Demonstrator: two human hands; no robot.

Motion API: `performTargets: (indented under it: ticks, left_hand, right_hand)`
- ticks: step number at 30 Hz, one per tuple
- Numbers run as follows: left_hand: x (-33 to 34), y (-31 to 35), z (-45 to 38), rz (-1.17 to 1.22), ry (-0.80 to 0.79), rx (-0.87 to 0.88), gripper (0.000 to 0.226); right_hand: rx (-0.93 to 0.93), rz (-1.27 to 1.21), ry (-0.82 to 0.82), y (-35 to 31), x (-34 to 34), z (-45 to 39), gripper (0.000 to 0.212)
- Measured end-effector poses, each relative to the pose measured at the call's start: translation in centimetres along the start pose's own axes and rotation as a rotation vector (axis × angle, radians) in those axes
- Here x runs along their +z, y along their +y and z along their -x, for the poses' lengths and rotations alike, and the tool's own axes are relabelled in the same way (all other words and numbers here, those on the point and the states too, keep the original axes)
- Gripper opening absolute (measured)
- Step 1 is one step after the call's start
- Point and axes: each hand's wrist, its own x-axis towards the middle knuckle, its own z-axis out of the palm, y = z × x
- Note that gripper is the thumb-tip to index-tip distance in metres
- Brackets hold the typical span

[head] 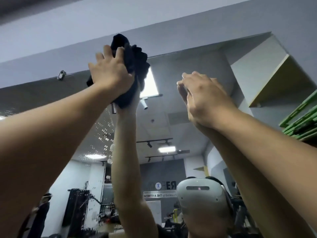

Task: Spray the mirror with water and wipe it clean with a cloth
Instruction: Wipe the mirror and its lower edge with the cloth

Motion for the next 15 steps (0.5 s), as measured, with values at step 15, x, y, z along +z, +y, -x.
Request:
performTargets:
  ticks: [15]
  left_hand:
    - [-5.1, -1.9, 23.2, 0.253, 0.034, 0.689, 0.083]
  right_hand:
    - [-0.064, -0.245, 0.095, -4.5, 1.0, -1.0, 0.038]
